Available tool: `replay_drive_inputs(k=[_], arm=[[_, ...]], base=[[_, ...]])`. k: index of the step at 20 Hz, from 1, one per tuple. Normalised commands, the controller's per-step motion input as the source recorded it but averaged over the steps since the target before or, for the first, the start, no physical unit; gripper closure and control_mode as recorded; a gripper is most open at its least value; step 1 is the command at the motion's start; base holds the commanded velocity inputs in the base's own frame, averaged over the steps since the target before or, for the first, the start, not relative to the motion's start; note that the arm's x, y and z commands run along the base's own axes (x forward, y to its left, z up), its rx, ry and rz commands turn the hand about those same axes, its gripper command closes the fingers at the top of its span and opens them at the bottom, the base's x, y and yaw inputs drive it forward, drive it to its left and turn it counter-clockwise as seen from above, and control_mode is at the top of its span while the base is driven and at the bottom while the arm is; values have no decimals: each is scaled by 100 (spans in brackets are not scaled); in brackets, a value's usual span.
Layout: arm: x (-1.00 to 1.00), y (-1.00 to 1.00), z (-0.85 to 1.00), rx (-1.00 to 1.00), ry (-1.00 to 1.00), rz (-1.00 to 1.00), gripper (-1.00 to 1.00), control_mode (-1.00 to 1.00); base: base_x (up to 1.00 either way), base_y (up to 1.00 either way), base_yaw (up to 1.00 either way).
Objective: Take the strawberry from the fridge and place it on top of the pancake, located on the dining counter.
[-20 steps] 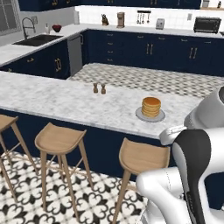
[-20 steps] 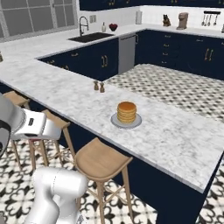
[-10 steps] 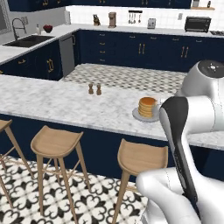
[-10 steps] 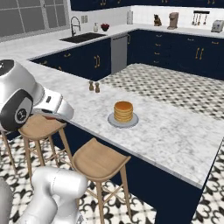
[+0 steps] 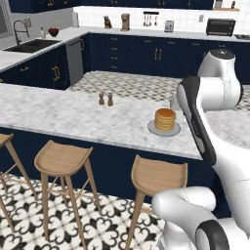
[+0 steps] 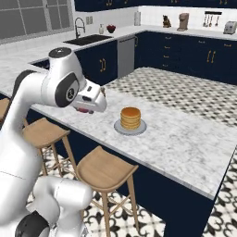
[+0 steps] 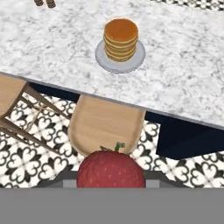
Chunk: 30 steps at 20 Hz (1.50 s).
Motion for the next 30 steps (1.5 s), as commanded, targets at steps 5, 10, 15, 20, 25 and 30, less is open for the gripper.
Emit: replay_drive_inputs(k=[5,10,15,20,25,30], arm=[[100,-65,-3,3,17,0,100,-100],[89,-36,-7,1,14,0,100,-100],[76,0,-40,-2,5,0,100,-100],[70,0,-26,0,4,0,100,-100],[59,0,-22,0,7,0,100,-100],[51,0,-36,0,2,0,100,-100]], base=[[0,0,0],[0,0,0],[0,0,0],[0,0,0],[0,0,0],[0,0,0]])
